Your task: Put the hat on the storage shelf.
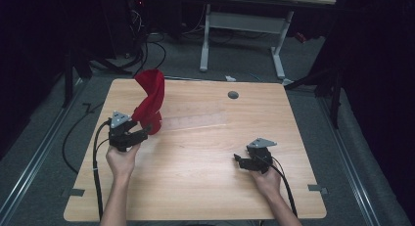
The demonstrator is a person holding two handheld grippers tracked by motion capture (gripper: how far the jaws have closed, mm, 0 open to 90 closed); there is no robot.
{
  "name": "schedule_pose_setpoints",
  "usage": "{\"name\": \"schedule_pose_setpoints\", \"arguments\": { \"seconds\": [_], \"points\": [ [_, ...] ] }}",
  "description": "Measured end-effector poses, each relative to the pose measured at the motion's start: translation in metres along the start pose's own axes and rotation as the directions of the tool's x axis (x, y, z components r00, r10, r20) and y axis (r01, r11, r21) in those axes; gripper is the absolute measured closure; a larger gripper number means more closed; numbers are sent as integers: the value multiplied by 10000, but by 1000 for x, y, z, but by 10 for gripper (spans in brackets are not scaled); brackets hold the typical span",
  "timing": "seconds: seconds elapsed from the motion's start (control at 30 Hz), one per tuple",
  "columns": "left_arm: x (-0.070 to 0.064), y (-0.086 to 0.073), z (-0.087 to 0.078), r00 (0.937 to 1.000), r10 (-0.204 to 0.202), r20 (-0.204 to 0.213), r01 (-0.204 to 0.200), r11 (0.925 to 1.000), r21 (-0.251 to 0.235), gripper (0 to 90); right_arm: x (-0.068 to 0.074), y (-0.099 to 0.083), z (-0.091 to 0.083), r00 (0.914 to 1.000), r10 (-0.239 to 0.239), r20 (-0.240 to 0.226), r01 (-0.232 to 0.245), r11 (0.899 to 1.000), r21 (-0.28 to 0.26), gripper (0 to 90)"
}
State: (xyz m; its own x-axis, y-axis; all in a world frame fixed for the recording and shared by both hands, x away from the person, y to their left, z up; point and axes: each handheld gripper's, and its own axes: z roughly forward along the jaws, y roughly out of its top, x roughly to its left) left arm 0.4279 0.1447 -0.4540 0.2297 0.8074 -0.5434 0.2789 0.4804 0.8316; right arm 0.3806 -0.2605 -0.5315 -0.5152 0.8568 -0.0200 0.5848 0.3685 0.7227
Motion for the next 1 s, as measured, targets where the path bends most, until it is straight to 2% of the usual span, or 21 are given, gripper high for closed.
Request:
{"name": "schedule_pose_setpoints", "arguments": {
  "seconds": [0.53, 0.73, 1.0],
  "points": [
    [3, 3, -30, 10000, 10, 66, -11, 9999, 125, 393, 0, 0, 0, 10000, -12, 2, 12, 10000, -3, 335],
    [2, 2, -41, 9991, -287, 320, 280, 9993, 232, 385, 0, 0, 0, 10000, -9, 5, 9, 10000, -3, 335],
    [-7, -1, -53, 9980, -70, 622, 50, 9994, 337, 362, 0, 0, 0, 10000, -6, 4, 6, 10000, -4, 335]
  ]
}}
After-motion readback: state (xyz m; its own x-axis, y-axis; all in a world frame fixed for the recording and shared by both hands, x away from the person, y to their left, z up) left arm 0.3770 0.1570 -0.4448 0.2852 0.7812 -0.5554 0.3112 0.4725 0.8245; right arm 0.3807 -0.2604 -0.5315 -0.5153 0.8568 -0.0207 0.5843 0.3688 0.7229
